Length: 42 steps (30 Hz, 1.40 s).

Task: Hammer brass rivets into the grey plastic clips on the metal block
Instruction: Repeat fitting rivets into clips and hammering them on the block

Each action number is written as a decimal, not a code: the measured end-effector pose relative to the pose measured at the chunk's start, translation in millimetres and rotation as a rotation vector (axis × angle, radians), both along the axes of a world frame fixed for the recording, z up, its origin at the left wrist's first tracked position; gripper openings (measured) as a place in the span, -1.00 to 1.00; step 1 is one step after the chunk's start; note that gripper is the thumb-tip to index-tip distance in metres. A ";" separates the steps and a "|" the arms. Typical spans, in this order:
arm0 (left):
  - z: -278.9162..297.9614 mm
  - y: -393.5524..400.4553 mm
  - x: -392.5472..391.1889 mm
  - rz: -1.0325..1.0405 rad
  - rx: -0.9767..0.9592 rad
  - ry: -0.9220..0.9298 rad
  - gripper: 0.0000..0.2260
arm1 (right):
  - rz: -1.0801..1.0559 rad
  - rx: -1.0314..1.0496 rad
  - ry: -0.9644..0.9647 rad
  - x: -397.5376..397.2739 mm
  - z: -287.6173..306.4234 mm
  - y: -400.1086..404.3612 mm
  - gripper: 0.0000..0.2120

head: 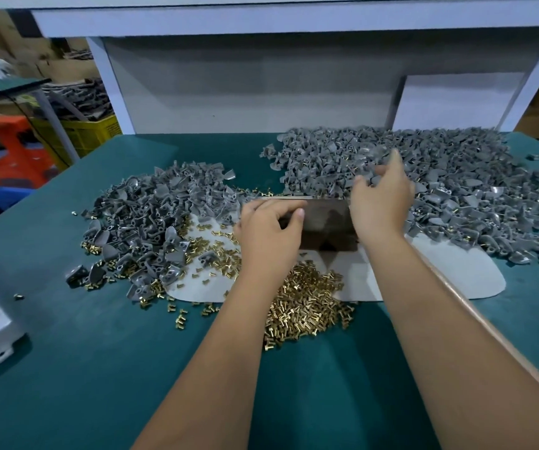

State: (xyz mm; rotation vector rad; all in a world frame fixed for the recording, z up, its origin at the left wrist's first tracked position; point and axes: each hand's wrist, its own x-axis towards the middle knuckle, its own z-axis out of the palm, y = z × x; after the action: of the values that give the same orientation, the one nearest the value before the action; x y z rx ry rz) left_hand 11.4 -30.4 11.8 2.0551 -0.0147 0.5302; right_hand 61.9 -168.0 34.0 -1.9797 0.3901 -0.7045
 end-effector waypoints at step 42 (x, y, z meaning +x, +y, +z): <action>12.7 89.4 -2.4 0.067 -0.356 0.131 -0.72 | 0.642 -0.632 -0.102 -76.5 -15.5 61.8 -0.72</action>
State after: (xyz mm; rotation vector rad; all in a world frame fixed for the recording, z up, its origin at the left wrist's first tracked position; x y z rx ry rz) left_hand 9.0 59.0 24.4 1.7409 0.2134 0.4049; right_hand -14.6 -106.2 18.6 -2.4427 -0.5887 -0.5340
